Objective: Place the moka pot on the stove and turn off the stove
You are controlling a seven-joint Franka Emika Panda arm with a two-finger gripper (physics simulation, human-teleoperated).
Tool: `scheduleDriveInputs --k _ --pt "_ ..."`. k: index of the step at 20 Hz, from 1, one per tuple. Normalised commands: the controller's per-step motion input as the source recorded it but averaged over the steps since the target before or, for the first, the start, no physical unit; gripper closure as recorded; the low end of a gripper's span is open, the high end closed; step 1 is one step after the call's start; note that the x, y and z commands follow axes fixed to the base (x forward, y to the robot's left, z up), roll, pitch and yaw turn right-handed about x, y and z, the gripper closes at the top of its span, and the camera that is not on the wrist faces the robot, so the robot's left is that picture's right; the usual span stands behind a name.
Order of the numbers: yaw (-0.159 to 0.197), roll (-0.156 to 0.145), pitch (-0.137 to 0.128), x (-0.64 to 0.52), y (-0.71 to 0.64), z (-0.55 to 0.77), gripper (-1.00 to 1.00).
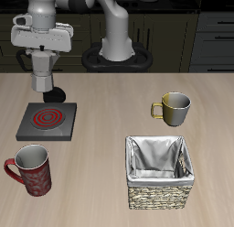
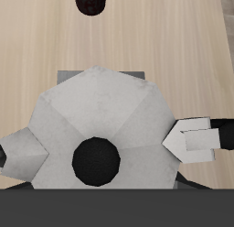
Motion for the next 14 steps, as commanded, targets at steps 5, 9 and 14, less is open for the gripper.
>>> scheduleDriveInputs --k 5,9,14 --pt "-0.002 -0.025 -0.017 0.03 -0.16 0.0 1.0" --pt "-0.014 0.001 -0.01 0.11 0.02 -0.05 1.0" --pt "-0.019 0.012 0.004 0.13 0.1 -0.14 1.0"
